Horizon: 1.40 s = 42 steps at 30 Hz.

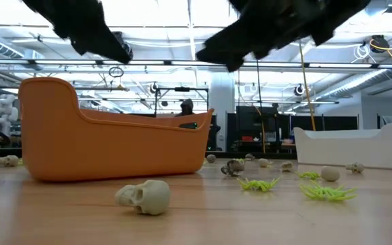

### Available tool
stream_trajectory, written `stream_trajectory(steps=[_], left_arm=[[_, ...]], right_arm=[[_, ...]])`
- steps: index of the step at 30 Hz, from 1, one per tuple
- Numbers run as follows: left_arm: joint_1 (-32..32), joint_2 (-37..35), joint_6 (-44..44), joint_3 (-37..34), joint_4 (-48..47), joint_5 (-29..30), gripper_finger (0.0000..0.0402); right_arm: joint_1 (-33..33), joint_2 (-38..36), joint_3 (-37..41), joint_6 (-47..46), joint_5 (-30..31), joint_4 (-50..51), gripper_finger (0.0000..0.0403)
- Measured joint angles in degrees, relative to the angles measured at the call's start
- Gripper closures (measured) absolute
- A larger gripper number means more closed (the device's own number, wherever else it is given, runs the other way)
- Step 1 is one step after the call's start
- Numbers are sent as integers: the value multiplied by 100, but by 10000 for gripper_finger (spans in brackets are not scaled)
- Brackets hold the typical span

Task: Sort Halloween decoration
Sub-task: Put the small white skull toy into the orange bin

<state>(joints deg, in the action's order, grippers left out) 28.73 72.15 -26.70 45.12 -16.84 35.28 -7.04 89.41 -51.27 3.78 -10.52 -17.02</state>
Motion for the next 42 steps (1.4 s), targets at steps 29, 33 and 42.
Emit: stream_trajectory(steps=[29, 33, 42], left_arm=[[2153, 1490, -1824, 390, 213, -1564, 379], [2220, 1871, -1865, 385, 242, -1858, 376], [2221, 2053, -2040, 385, -309, -1873, 281]], right_arm=[[-1743, -112, 7, -18, 619, 358, 252], [-1855, -112, 7, -138, 621, 357, 252], [-1988, -112, 7, -413, 637, 354, 252]])
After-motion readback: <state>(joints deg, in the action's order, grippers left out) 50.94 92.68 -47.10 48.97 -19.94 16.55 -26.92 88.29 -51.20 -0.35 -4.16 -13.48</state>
